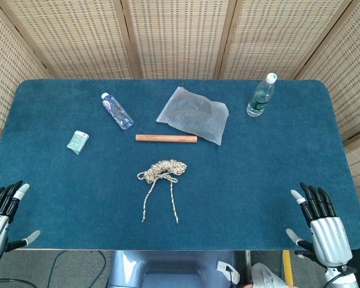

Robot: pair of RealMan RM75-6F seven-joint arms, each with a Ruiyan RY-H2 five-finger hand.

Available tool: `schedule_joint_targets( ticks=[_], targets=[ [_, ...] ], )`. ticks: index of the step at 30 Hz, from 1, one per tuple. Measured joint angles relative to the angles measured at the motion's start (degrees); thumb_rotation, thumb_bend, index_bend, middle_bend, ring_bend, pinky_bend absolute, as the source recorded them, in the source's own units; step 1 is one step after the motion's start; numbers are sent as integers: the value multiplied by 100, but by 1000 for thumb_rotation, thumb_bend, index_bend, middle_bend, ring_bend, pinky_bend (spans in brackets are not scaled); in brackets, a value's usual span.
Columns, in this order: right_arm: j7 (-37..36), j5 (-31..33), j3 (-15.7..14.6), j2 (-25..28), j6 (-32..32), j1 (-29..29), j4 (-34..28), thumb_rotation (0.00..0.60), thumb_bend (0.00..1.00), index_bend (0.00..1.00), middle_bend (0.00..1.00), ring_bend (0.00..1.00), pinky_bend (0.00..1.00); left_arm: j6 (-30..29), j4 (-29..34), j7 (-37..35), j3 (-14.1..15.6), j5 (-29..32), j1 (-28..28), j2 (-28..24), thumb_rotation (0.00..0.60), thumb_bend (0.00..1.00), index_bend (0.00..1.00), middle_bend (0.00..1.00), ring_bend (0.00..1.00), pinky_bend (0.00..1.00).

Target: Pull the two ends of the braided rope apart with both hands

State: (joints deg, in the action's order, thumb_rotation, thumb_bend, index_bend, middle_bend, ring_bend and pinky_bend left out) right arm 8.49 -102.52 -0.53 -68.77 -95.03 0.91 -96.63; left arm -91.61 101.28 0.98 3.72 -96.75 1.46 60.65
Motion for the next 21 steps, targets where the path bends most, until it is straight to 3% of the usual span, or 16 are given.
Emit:
schedule_joint_targets(
  ticks=[3, 5, 10, 13, 16, 21],
  targets=[
    [17, -17, -23, 1, 49, -16, 0, 600, 16, 85, 0, 0, 0, -15, 0, -6, -4, 1, 6, -1, 600, 8, 0, 0, 0, 0],
    [26, -31, -40, 1, 96, -33, -2, 600, 111, 85, 0, 0, 0, -19, 0, -4, -8, 5, 8, 1, 600, 8, 0, 0, 0, 0],
    [54, -105, -99, -16, 365, -159, -22, 600, 607, 85, 0, 0, 0, -7, 5, 58, -37, 50, 2, 22, 600, 8, 0, 0, 0, 0],
    [62, -207, -134, -4, 772, -385, -80, 600, 856, 127, 0, 0, 0, 47, 35, 142, -70, 102, -26, 49, 600, 8, 0, 0, 0, 0],
    [103, -370, -138, 16, 1335, -760, -191, 600, 981, 190, 0, 0, 0, 100, 60, 255, -106, 165, -55, 90, 600, 8, 0, 0, 0, 0],
    [417, -631, 2, -161, 2824, -1758, -344, 600, 1000, 286, 0, 0, 0, 291, 100, 584, -204, 424, -132, 217, 600, 8, 0, 0, 0, 0]
  ],
)
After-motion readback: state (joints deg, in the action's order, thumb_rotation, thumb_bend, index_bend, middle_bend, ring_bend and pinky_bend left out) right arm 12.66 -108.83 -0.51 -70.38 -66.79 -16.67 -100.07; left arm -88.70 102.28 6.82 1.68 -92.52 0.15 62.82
